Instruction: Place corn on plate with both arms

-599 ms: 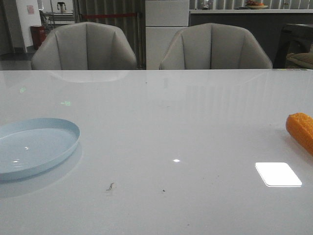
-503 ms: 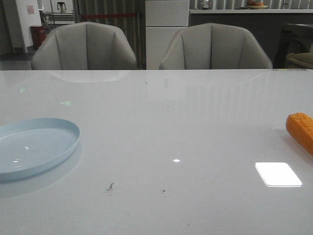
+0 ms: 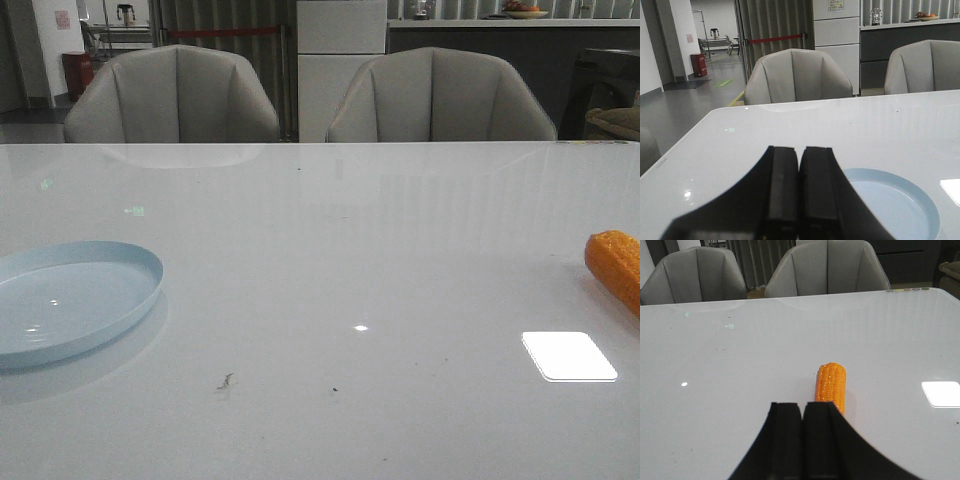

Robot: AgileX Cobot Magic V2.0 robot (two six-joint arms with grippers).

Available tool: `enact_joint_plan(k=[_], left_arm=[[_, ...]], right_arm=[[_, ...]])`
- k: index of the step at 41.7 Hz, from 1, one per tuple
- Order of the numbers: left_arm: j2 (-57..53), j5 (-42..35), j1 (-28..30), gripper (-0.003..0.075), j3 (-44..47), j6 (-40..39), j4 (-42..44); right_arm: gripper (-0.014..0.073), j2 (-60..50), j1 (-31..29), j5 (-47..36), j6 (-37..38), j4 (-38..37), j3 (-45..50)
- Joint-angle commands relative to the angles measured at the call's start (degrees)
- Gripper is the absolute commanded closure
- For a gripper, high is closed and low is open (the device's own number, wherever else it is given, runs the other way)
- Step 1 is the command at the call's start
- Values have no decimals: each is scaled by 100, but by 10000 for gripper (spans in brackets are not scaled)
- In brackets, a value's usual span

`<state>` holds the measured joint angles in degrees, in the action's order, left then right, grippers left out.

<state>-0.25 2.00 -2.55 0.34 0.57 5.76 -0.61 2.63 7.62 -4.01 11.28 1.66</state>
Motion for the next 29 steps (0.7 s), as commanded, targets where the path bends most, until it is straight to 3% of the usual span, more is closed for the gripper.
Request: enact_joint_plan(k=[1,18,29], left_arm=[[-99,-494,17,631,222,-57,-42],[-99,-542,17,631,222,-57,-42],[-99,-1489,17,631,212,-57,-42]], right_arm=[[563,-133,-6,-446,-34,5,-125],[563,-133,-14,-474,-34,5,-125],[563,-133,5,-899,-22,416,-125]])
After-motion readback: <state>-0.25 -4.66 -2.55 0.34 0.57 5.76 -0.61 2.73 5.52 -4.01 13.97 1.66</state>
